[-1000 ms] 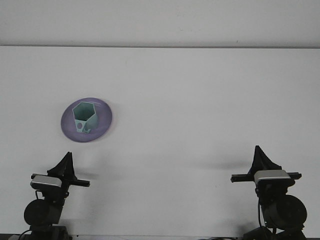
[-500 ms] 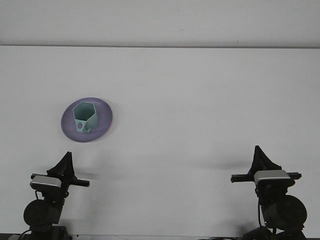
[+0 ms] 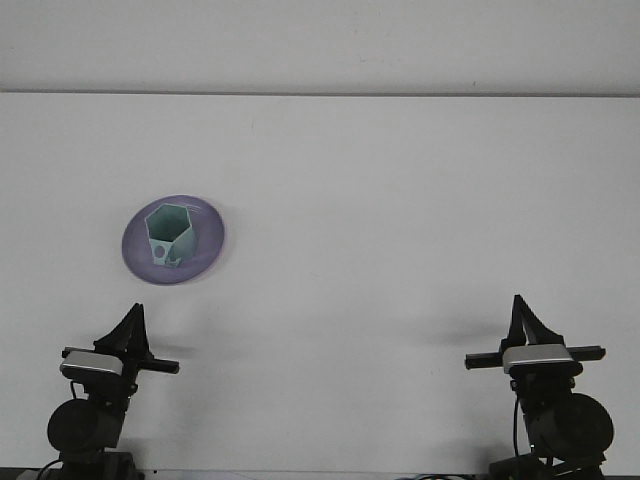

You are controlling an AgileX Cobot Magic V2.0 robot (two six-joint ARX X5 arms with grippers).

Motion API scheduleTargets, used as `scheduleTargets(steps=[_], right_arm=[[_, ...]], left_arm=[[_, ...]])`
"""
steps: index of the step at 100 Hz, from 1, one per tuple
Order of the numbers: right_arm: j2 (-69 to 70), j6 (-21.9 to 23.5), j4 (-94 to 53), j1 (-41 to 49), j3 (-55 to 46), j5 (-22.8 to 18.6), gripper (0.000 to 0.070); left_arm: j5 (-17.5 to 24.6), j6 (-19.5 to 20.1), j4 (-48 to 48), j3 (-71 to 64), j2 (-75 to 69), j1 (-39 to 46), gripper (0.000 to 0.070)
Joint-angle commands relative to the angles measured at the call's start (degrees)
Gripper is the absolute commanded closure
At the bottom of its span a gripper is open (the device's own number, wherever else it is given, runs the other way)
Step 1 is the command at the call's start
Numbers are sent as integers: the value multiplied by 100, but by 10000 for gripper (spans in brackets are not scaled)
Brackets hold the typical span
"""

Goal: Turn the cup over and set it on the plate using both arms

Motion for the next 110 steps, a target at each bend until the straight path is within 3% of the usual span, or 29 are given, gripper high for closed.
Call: scheduleTargets(steps=[1, 10, 17, 35, 52, 110], right_arm=[[-142, -212, 151, -428, -313, -745, 699], [-531, -219, 358, -909, -841, -1375, 699], [-839, -269, 579, -1080, -1268, -1567, 699], [-1051, -240, 887, -1130, -2063, -1567, 699], [-1051, -551, 837, -1141, -2055, -1563, 699], [-1051, -546, 874, -1141, -2052, -1521, 699]], left_arm=[[-15, 31, 57, -107, -9, 4, 685], [-15, 31, 57, -107, -9, 4, 685], [-15, 31, 57, -107, -9, 4, 685], [-15, 33, 59, -107, -9, 2, 685], [-15, 31, 57, -107, -9, 4, 685], [-15, 31, 55, -107, -9, 4, 685]])
